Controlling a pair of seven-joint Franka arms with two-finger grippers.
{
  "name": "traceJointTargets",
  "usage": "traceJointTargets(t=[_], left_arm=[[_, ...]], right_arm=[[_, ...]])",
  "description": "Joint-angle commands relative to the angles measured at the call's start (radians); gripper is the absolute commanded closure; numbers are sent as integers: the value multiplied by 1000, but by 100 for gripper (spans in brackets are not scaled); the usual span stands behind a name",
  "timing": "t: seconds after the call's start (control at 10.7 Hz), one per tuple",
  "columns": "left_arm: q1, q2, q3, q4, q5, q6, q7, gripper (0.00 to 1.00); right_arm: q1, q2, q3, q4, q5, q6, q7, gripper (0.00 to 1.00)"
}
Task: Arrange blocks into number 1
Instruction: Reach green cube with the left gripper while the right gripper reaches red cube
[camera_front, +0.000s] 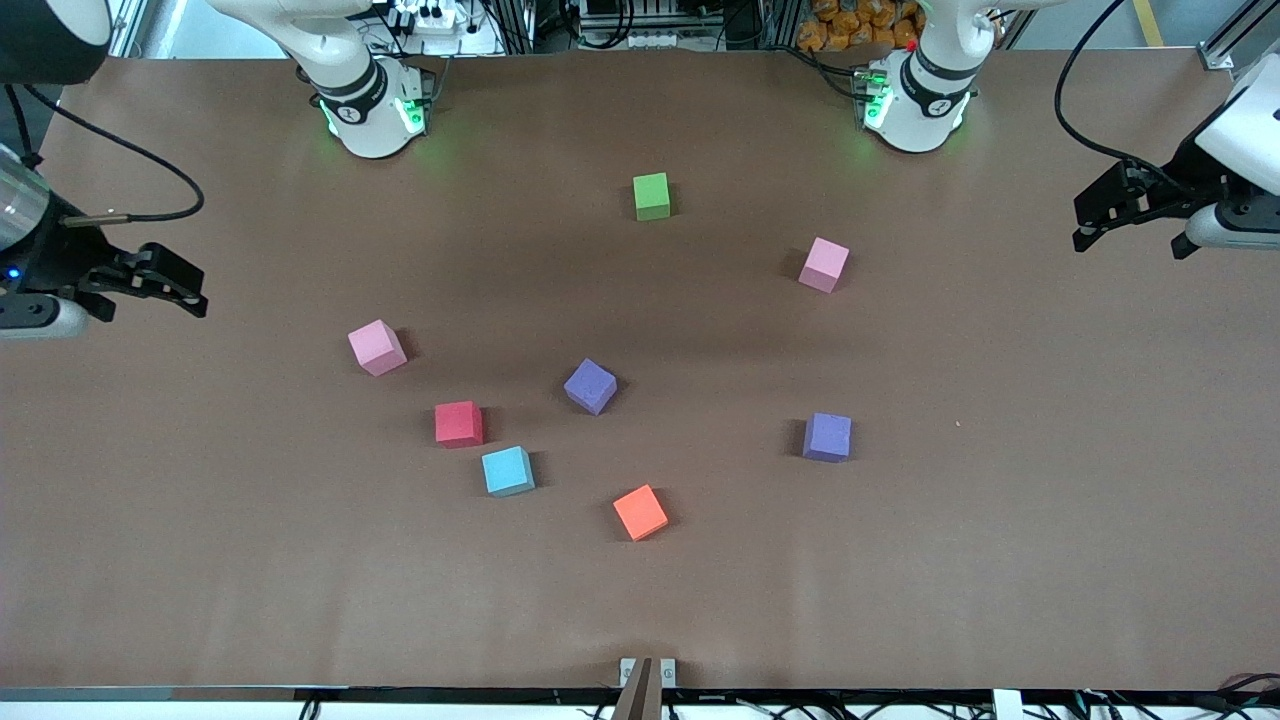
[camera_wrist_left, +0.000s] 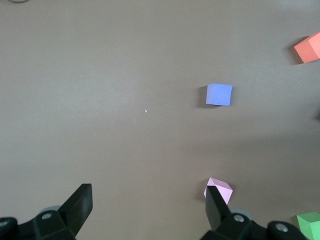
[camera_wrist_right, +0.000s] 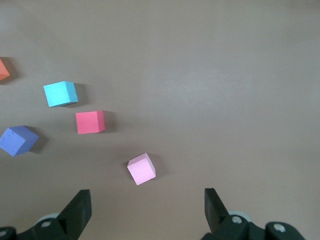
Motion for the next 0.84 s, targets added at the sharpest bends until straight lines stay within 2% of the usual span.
traceJointTargets(t=[0.0,0.28,0.56,0.75], left_arm=[[-3,-6,9,8,4,-19,23,0],[-6,4,9,-4,-8,-5,13,0],[-68,47,3,-56,-14,42,13,0],[-78,44,-64,-128,-24,84,8,0]], right_arm=[[-28,7,15,15,-16,-16,-44,0],[-39,7,15,5,-16,-16,-43,0],[-46,9,15,3,-13,-16,-43,0],[-36,21,16,3,-13,-17,-38,0]])
